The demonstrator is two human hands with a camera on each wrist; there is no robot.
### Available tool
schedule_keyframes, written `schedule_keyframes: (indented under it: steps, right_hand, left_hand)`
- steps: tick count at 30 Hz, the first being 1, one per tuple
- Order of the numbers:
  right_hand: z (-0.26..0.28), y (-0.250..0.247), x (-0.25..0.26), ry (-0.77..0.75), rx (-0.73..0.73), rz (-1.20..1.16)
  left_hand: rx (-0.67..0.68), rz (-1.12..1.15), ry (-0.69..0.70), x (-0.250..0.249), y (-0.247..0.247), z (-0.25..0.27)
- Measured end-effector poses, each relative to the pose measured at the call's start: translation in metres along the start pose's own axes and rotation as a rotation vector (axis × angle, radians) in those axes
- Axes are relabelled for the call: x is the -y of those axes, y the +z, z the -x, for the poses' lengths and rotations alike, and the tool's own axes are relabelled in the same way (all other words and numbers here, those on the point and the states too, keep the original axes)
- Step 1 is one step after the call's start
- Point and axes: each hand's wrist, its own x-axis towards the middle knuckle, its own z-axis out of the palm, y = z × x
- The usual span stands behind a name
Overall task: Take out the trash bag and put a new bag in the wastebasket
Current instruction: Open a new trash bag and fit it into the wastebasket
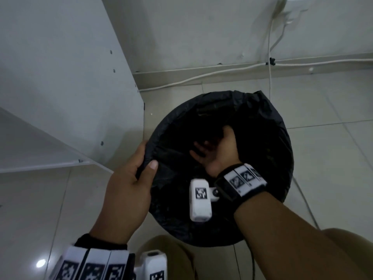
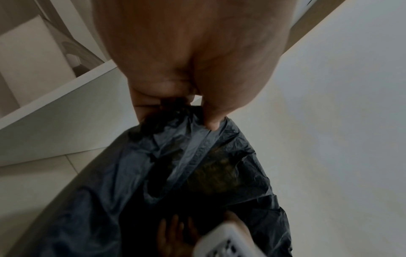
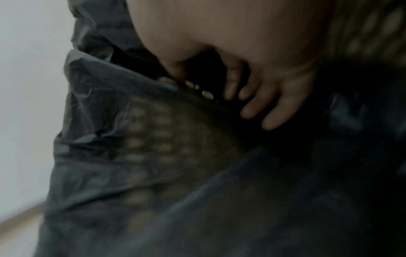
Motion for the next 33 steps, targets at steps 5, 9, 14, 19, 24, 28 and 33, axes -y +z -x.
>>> schedule_keyframes:
  steps: [5, 9, 14, 19, 24, 28, 33]
  right_hand:
    - [-0.022, 0.032, -0.003, -0.032, 0.056, -0.125]
    - [-0.036, 0.031, -0.005, 0.117, 0.235, -0.222]
    - [-0.036, 0.004, -0.006, 0.036, -0.051, 0.185]
    - [-0.035, -0.003, -0.038, 0.209, 0.065, 0.498]
    - [-0.063, 0.01, -0.064, 0.31, 0.176, 0.512]
    - [-0.031, 0.009, -0.041, 0.181, 0.173, 0.583]
    - [0.06, -0.018, 0.019, -0.458, 0.088, 1.044]
  left_hand:
    - [-0.006, -0.006, -0.013, 0.0, 0.006, 0.011]
    - [-0.025, -0.009, -0.016, 0.001, 0.008, 0.01]
    - [-0.007, -0.008, 0.008, -0.003, 0.005, 0.003]
    - [0.014, 0.008, 0.018, -0.004, 0.006, 0.006]
    - [-0.012, -0.016, 0.026, 0.0, 0.008, 0.013]
    - [-0.006, -0.007, 0.045, -0.002, 0.006, 0.005]
    - [-0.028, 0.005, 0.048, -0.003, 0.007, -0.008]
